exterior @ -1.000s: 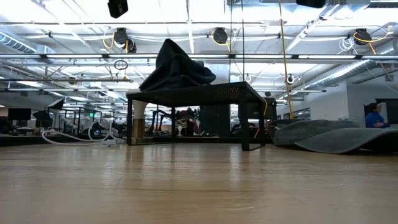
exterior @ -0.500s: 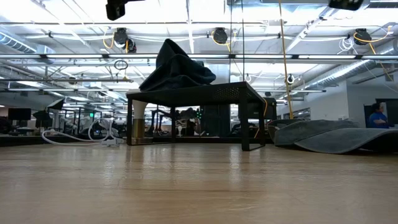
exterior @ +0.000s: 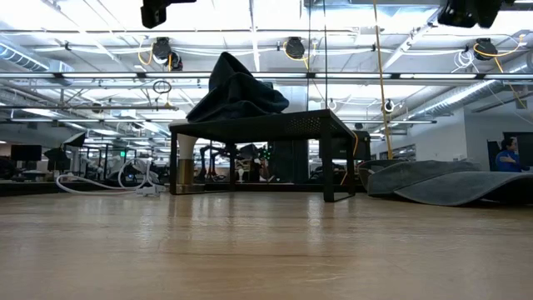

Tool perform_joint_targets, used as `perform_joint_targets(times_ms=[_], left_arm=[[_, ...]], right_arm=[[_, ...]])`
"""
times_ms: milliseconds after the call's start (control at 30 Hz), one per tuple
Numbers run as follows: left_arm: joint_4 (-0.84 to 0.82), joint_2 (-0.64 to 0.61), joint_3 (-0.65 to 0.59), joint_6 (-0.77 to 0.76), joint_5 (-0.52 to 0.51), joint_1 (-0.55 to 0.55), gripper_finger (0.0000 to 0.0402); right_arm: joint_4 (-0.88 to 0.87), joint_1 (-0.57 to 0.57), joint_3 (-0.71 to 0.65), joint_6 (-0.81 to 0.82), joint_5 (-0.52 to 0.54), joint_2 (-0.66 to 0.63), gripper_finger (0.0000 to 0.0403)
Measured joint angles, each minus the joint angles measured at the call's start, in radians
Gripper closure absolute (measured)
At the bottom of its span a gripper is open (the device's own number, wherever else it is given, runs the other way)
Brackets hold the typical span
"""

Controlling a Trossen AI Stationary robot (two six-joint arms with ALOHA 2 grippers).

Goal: Pick & Place hat
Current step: Put the bottom gray cap on the shelf

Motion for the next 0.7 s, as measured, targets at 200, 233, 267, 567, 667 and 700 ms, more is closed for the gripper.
perform_joint_targets(times_ms=[200,233,267,567,667,700], left_arm=[[0.000,0.000,0.000,0.005,0.000,0.000,0.0199],[0.000,0.000,0.000,0.006,0.000,0.000,0.0199],[0.000,0.000,0.000,0.006,0.000,0.000,0.0199],[0.000,0.000,0.000,0.008,0.000,0.000,0.0199],[0.000,0.000,0.000,0.008,0.001,0.000,0.0199],[0.000,0.000,0.000,0.008,0.000,0.000,0.0199]], right_arm=[[0.062,0.000,-0.142,0.000,0.001,0.003,0.0236],[0.074,0.000,-0.173,-0.001,0.000,0.004,0.0236],[0.086,0.000,-0.204,-0.003,-0.003,0.003,0.0236],[0.291,0.000,-0.463,-0.011,-0.140,0.003,0.0236],[0.372,0.000,-0.536,0.014,-0.186,0.003,0.0236],[0.397,0.000,-0.556,0.023,-0.197,0.003,0.0236]])
